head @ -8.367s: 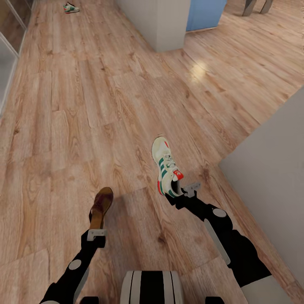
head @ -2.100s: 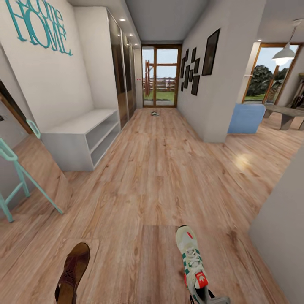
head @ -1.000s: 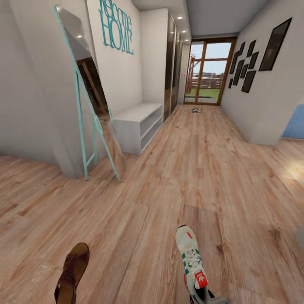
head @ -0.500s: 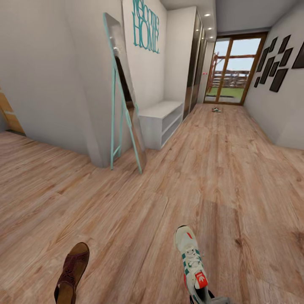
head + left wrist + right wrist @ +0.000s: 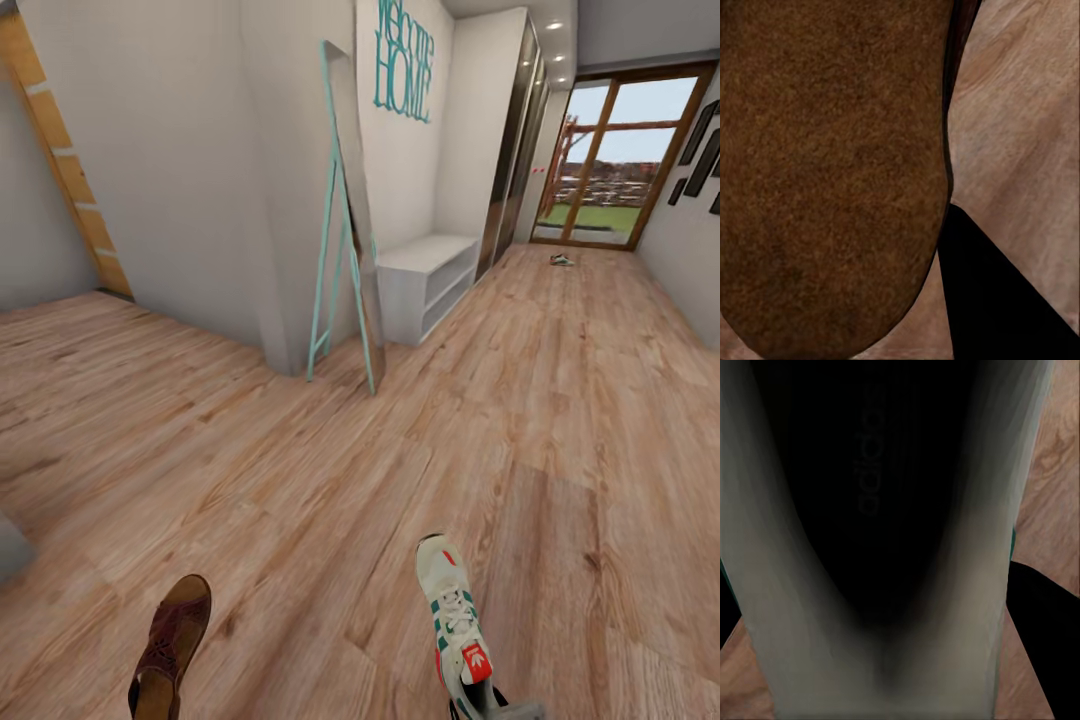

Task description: Pick up the two gym shoes and the two sandals from the corridor floor and place them onto the hallstand (shoe rack) in the corridor, making sure they are on the rack and not on the floor. Arrange them so the two gym shoes are next to each other and the two sandals are next to each other.

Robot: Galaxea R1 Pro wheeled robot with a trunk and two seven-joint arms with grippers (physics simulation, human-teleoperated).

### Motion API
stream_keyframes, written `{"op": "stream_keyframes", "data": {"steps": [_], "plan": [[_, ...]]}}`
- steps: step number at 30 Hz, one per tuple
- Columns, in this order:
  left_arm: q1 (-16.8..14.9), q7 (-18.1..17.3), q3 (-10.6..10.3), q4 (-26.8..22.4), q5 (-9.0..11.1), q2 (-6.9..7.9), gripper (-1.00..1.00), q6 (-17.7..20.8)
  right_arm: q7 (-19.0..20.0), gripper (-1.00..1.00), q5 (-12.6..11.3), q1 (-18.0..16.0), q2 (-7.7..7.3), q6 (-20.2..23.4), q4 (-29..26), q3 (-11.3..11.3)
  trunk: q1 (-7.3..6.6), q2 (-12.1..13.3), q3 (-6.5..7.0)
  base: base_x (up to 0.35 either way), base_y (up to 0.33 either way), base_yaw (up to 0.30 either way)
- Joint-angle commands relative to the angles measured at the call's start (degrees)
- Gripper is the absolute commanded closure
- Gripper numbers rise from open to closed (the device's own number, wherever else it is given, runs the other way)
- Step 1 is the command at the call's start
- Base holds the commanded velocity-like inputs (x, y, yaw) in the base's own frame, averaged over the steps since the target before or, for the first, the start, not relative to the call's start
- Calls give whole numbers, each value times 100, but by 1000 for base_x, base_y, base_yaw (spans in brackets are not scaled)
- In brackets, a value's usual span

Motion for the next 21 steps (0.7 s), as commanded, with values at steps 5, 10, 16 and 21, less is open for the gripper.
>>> {"op": "stream_keyframes", "data": {"steps": [5, 10, 16, 21], "plan": [[-1, -19, 40, -8, -74, -6, 100, -8, -63, 100, 13, -3, -4, -7, 0, 48, -4, -2, -23, -336, 0, 252], [-1, -19, 40, -8, -74, -6, 100, -8, -63, 100, 13, -3, -4, -7, 0, 50, -4, -2, -42, -337, -52, 252], [-1, -19, 39, -12, -74, -6, 100, -8, -63, 100, 13, -3, -4, -7, 0, 51, -4, -2, -65, -336, -99, 252], [-1, -19, 41, -30, -74, -6, 100, -8, -63, 100, 14, -3, -4, -7, 0, 54, -4, -2, -85, -333, -124, 252]]}}
